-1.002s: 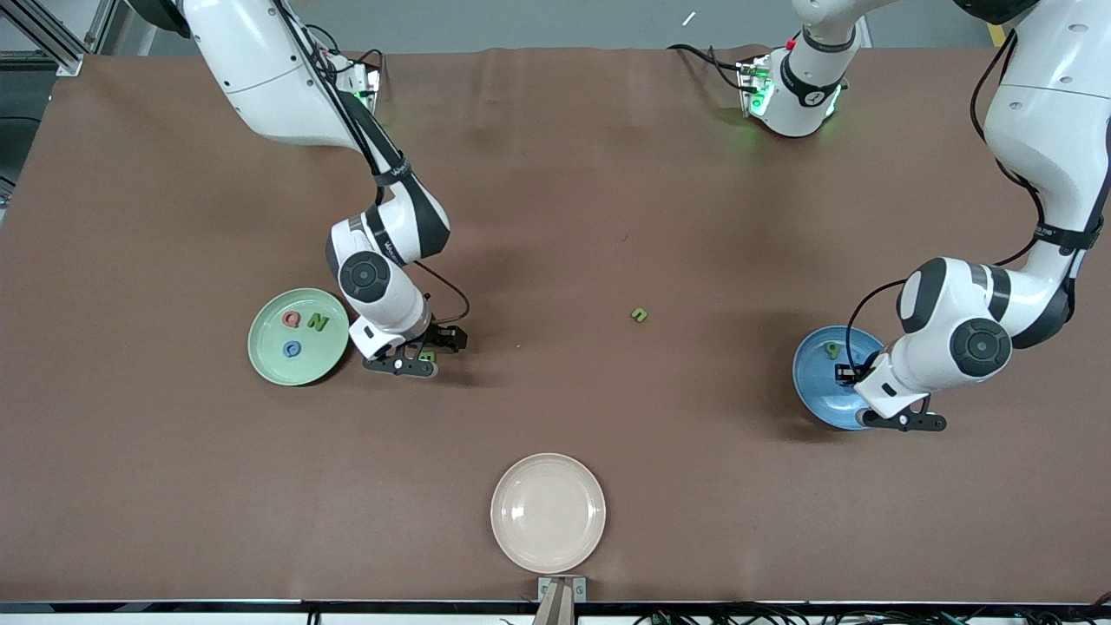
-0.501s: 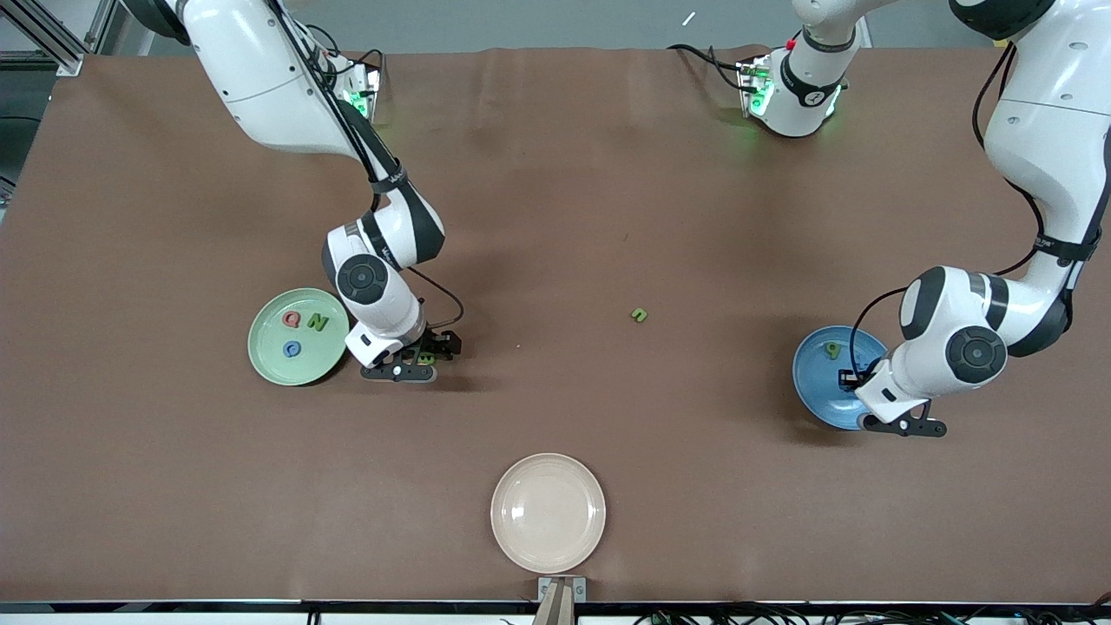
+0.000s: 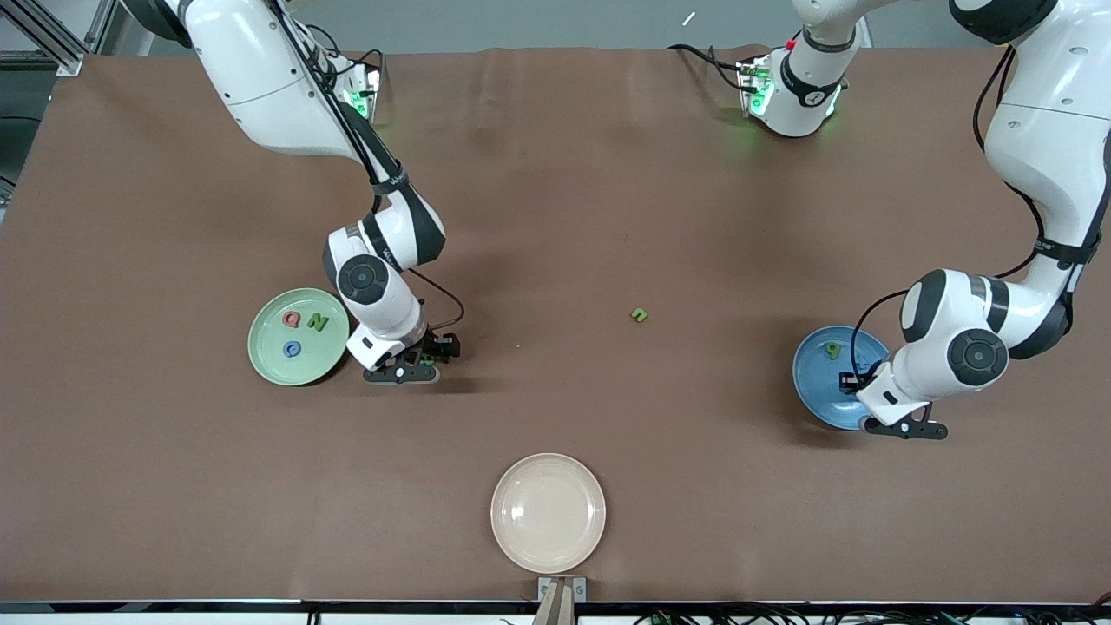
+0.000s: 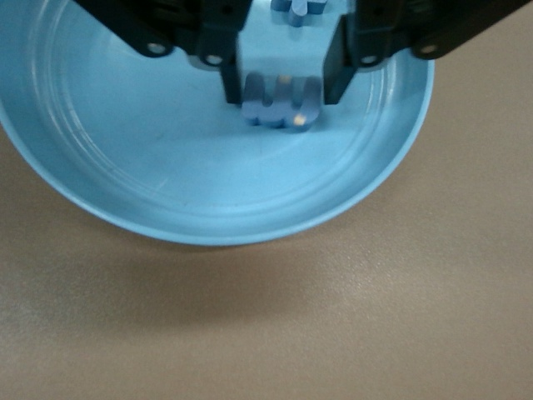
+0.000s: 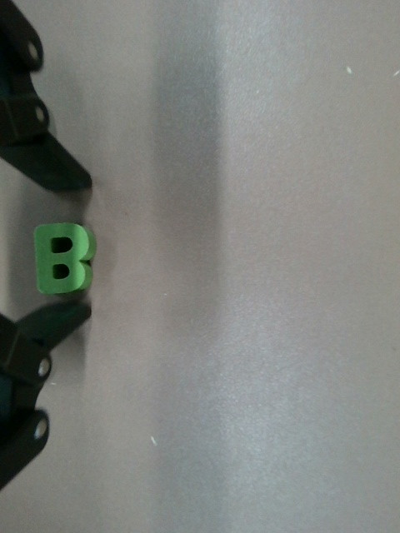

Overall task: Sort upper and lower case letters into plates
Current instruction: 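Drop the B in the green plate while the left gripper grasps the u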

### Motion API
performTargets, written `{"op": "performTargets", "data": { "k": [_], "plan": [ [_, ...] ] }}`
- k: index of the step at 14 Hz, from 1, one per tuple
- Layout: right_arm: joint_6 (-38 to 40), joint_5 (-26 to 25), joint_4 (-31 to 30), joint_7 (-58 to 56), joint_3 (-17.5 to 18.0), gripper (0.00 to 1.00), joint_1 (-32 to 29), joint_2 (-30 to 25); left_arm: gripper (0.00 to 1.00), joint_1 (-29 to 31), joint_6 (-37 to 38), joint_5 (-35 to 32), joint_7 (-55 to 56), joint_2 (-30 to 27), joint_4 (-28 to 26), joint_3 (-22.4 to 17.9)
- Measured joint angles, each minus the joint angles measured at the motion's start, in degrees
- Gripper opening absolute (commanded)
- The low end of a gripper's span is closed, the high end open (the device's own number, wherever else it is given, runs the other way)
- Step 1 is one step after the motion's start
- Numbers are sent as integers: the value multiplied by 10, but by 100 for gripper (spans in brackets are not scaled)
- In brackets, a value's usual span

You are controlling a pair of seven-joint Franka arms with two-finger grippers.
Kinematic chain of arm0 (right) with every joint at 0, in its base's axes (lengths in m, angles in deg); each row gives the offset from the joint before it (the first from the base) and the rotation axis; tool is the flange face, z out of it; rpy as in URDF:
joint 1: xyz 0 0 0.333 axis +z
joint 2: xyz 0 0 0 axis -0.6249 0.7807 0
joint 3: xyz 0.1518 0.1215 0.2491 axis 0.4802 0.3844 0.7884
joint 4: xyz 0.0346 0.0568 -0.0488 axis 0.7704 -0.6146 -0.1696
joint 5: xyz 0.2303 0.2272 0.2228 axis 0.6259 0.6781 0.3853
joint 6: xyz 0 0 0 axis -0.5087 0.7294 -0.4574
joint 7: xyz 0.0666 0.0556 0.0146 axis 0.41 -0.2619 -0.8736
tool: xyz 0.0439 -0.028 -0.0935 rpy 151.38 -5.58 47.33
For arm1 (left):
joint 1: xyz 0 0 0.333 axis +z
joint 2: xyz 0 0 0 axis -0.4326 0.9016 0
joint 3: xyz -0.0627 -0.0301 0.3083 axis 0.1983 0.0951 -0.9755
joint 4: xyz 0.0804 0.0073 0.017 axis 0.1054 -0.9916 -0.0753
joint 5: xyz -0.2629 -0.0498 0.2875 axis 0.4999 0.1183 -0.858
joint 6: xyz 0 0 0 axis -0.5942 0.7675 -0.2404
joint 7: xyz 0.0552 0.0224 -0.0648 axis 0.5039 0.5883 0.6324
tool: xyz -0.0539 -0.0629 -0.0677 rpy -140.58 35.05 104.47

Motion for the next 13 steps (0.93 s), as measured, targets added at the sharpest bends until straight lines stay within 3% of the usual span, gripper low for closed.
{"op": "performTargets", "data": {
  "k": [1,2,5,10,13],
  "plan": [
    [1,0,0,-6,0,5,-3,0,99,0,0,0,0,-1,2,1],
    [2,0,0,-8,0,0,-6,-1,99,0,1,0,0,-4,5,5],
    [16,0,2,-11,0,0,-20,-2,99,0,47,0,5,-32,8,46],
    [214,-1,54,-43,-4,0,-79,-49,99,-10,100,0,133,-56,1,136],
    [294,-1,88,-92,-5,0,-118,-76,99,-56,100,0,230,-56,-13,153]
  ]
}}
